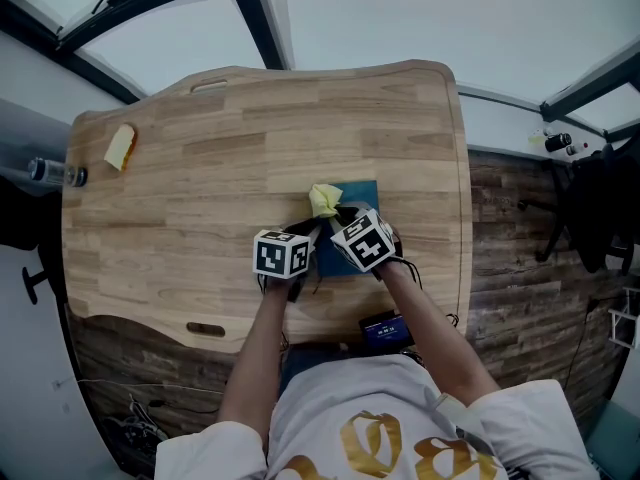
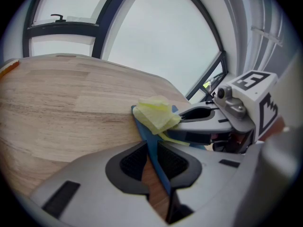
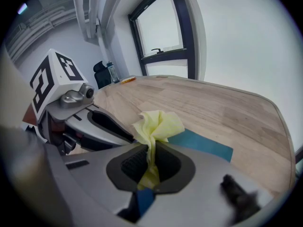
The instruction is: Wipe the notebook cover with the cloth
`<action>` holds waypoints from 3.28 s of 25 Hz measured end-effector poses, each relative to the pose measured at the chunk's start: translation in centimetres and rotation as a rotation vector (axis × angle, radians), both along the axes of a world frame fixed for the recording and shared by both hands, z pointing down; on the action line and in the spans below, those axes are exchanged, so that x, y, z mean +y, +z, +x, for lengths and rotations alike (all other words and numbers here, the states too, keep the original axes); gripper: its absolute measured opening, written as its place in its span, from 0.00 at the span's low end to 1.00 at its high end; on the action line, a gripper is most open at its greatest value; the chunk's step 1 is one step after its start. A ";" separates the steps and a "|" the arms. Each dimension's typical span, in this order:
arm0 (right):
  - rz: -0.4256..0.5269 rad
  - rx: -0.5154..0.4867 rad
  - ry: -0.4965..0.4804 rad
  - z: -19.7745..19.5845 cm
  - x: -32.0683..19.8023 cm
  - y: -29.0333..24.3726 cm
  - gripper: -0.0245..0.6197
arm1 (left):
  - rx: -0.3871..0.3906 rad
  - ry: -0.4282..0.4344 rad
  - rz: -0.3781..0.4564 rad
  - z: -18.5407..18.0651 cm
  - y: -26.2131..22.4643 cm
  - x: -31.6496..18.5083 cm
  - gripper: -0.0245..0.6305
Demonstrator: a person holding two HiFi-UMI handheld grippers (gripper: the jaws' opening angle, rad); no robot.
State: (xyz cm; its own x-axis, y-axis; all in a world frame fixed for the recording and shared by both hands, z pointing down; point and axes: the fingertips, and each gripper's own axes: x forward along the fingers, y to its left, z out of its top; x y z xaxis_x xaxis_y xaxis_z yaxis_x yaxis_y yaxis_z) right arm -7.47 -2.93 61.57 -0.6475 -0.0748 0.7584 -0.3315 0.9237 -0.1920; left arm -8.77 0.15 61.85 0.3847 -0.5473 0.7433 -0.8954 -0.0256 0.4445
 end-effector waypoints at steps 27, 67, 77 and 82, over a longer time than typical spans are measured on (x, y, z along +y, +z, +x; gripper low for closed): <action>-0.118 0.004 -0.292 3.0 7.7 -0.3 0.10 | 0.004 -0.021 -0.002 0.0 0.0 0.0 0.15; -0.098 0.001 -0.255 6.6 9.5 -0.4 0.10 | -0.020 -0.018 0.010 0.0 0.0 0.2 0.15; -0.086 0.002 -0.093 9.6 6.6 -0.2 0.10 | -0.017 -0.017 0.013 0.1 0.0 0.3 0.15; -0.080 0.011 -0.073 10.1 6.0 -0.1 0.10 | -0.019 -0.018 0.013 0.1 -0.1 0.3 0.15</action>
